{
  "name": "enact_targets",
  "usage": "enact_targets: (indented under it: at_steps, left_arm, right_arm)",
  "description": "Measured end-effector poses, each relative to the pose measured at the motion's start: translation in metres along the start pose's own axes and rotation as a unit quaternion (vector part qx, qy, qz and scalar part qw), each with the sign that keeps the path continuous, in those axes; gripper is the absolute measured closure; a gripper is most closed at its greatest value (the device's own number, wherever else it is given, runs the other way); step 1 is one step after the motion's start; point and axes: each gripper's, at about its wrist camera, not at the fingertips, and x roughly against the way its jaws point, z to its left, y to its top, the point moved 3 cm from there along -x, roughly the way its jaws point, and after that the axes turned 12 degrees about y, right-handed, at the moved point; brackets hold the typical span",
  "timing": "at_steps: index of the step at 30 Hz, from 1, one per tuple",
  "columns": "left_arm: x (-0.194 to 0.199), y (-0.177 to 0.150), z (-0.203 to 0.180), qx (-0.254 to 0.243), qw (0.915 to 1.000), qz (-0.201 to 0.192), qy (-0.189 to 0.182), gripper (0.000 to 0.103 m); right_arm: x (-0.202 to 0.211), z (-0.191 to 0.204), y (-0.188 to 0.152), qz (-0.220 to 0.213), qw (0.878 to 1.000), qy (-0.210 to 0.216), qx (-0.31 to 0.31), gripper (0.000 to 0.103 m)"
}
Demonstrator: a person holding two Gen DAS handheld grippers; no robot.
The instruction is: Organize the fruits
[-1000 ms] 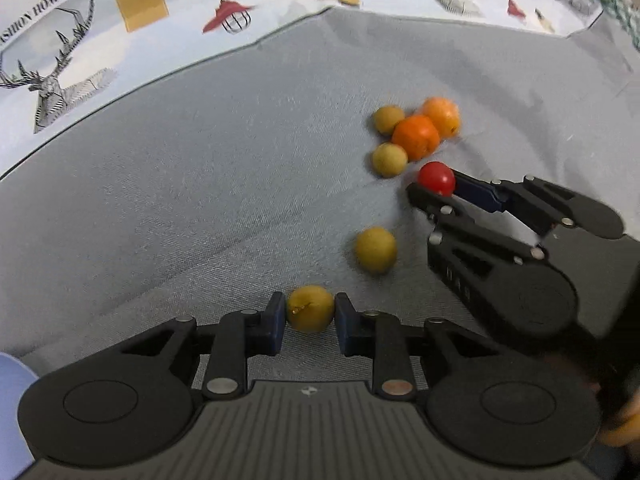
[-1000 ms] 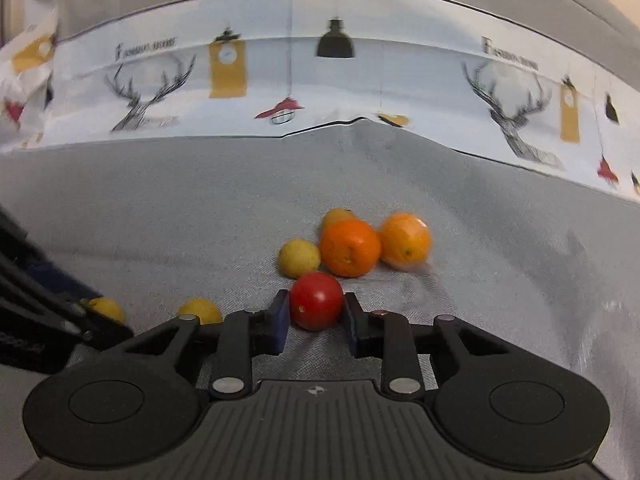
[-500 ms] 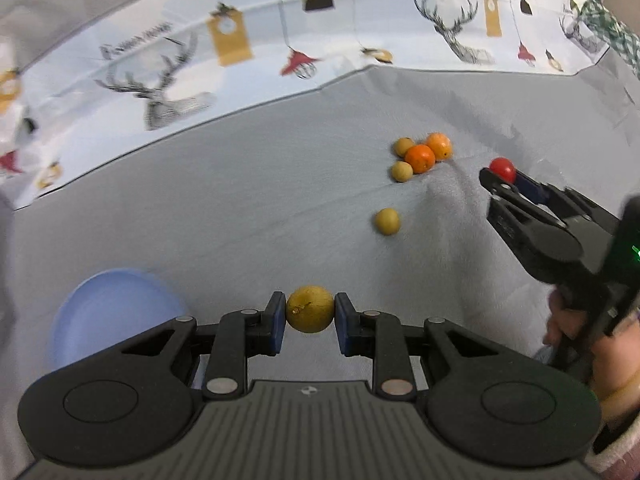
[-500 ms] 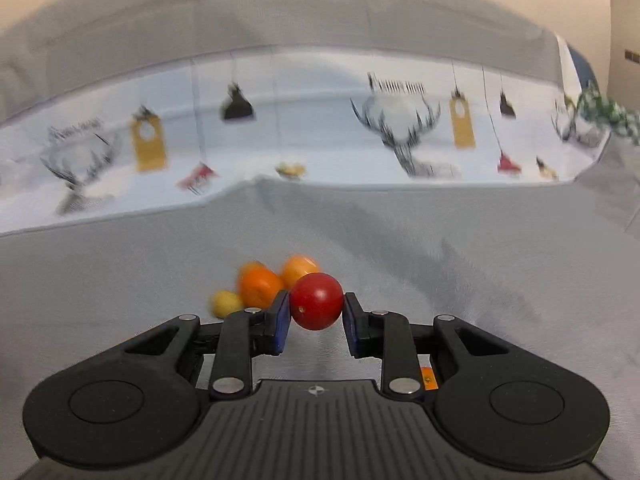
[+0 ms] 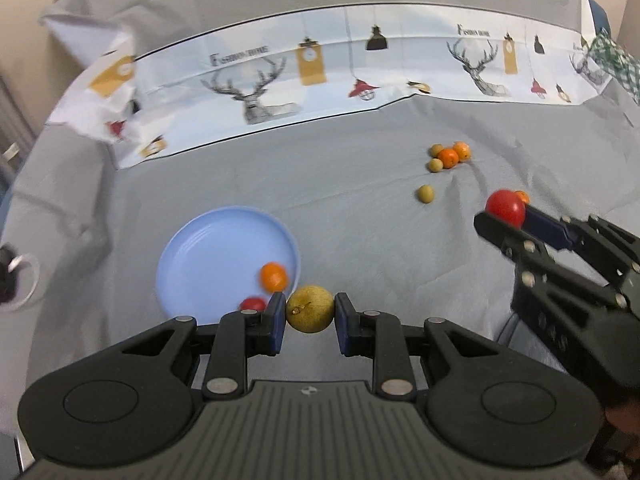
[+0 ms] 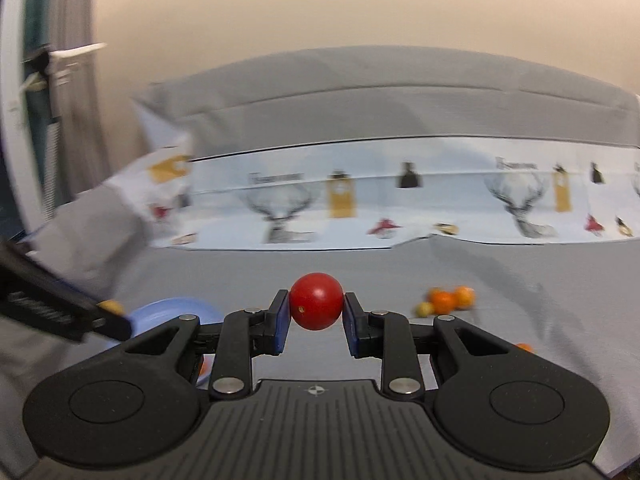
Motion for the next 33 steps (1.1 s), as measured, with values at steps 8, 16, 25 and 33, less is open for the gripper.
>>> enact_targets:
  at_steps: [8, 16, 25, 33]
  left_arm:
    - [0.032, -0.052, 0.053, 0.044, 0.9989, -0.007, 0.017, 0.075]
    - [0.047, -0.08, 0.082, 0.079, 0.9966, -0.011, 0.02, 0.075]
    - [0.05, -0.087, 0.095, 0.092, 0.9955, -0.017, 0.012, 0.075]
    - [0.048, -0.089, 0.099, 0.098, 0.995, -0.015, 0.008, 0.075]
  right_arm:
    - [0.033, 0.085, -0.013, 0.032, 0.997, 0.059, 0.041, 0.074]
    - [0.05, 0.13, -0.023, 0.045, 0.993, 0.079, 0.082, 0.074]
    - [0.054, 0.146, -0.023, 0.049, 0.991, 0.075, 0.102, 0.074]
    - [0.05, 0.149, -0.024, 0.055, 0.989, 0.074, 0.112, 0.074]
